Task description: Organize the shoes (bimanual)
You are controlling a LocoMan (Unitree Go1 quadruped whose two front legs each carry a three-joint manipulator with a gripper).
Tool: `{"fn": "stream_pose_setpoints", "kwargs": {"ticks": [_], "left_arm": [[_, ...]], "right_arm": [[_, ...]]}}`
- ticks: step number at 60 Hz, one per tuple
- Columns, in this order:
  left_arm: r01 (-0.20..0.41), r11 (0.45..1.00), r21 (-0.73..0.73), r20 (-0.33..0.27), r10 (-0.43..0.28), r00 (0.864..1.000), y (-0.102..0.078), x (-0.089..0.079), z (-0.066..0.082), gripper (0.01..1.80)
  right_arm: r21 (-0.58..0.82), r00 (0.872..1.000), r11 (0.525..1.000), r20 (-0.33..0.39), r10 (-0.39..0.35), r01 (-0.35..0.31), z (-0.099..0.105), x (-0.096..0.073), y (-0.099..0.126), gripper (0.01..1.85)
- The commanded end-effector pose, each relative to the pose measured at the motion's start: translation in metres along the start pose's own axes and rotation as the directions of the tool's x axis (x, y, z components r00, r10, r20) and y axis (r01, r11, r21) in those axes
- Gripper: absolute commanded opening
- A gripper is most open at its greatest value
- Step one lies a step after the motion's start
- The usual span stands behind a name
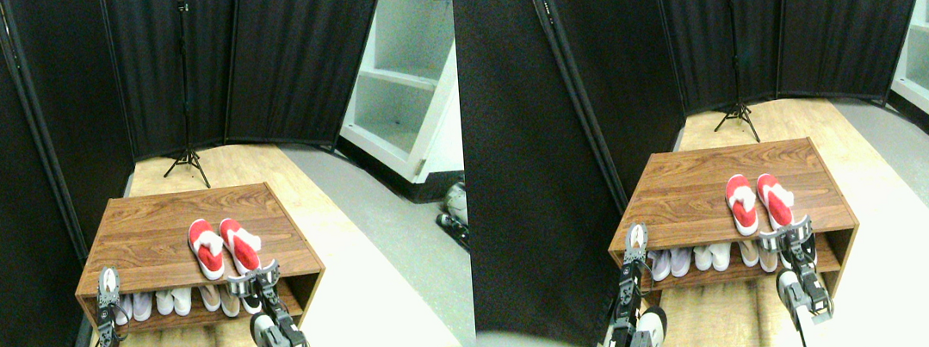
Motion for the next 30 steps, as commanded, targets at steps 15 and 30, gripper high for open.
{"fn": "stream_pose_setpoints", "kwargs": {"ticks": [15,30], "left_arm": [[0.025,0.999,-0.024,0.014,-0.025,1.0,-0.007,0.0007,-0.0031,0.01],[0.037,0.999,-0.024,-0.006,-0.037,0.999,-0.0088,0.0025,-0.0056,0.01]], "right_arm": [[0.006,0.999,0.999,-0.009,-0.031,0.031,0.0007,0.011,-0.0062,1.66],[-0.005,1.0,1.0,-0.019,-0.011,0.011,0.002,0.0026,-0.0022,1.65]]}}
